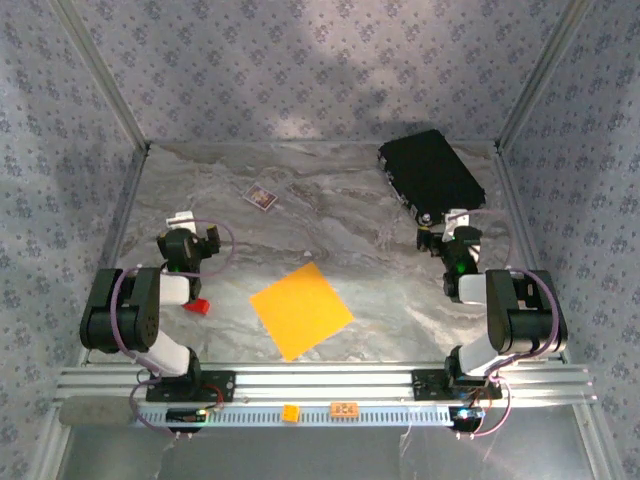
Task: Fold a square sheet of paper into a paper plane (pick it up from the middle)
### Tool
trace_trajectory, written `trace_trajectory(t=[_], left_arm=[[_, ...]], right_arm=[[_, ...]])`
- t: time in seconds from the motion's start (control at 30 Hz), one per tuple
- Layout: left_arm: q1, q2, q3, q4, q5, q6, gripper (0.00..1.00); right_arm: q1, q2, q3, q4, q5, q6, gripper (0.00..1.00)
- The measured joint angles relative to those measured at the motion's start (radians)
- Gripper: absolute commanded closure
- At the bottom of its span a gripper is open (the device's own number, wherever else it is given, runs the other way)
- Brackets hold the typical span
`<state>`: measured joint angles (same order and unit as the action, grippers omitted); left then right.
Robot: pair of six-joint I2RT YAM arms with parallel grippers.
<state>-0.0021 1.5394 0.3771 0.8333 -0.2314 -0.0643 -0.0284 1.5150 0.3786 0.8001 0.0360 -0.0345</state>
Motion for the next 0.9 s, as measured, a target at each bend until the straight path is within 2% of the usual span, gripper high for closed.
trace_trajectory(t=[0.9], left_arm=[[0.0,0.0,0.0,0.0,0.0,0.0,0.0]], right_arm=[[-0.02,0.0,0.0,0.0,-0.034,0.001,0.01]])
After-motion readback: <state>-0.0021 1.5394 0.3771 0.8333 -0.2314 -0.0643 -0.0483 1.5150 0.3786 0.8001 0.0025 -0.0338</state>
